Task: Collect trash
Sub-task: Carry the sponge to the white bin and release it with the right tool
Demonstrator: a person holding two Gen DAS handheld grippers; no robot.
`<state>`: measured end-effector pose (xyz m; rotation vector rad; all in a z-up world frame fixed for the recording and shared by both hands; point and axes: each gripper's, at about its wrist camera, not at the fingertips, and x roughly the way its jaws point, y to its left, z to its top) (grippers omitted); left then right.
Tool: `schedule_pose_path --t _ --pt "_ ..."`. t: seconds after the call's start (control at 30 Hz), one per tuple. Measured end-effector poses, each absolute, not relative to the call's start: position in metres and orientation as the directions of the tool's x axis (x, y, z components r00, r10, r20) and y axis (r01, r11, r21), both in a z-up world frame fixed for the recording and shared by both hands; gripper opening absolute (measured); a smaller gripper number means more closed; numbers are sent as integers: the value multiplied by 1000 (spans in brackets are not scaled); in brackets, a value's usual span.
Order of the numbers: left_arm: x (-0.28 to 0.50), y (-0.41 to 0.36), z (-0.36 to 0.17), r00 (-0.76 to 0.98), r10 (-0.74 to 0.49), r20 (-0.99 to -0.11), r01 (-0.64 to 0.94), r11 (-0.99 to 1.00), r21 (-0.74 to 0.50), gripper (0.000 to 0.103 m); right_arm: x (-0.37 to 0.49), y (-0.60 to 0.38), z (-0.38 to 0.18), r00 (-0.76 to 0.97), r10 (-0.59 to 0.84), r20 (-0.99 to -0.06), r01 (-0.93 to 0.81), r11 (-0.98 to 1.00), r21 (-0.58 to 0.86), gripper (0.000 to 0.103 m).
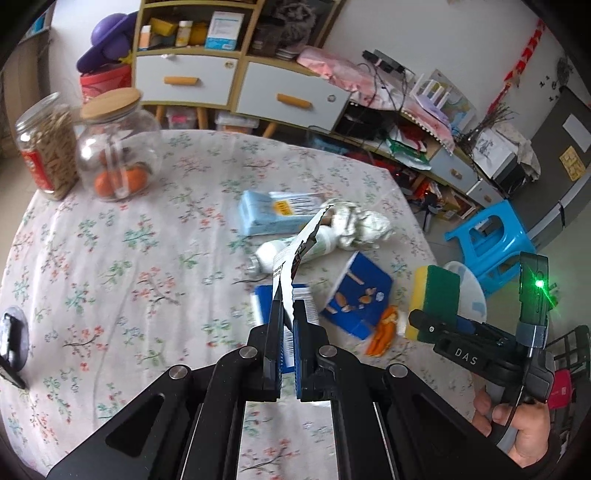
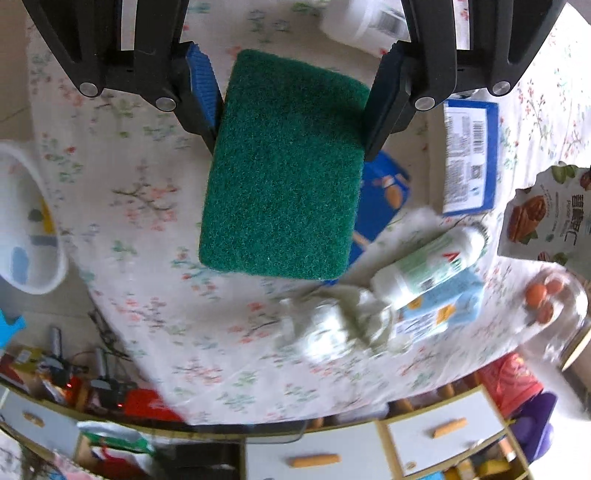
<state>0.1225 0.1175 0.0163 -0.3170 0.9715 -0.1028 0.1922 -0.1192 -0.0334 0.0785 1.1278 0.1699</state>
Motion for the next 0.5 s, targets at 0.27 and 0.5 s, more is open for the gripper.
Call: schedule_pose_path --t 0.27,0.5 --pt "137 73 22 563 -268 -782 5 947 -321 4 198 -172 -21 443 135 -886 -10 989 145 60" --pt "148 36 21 552 -299 -778 52 944 -326 4 203 -216 -19 451 101 -887 65 987 145 60"
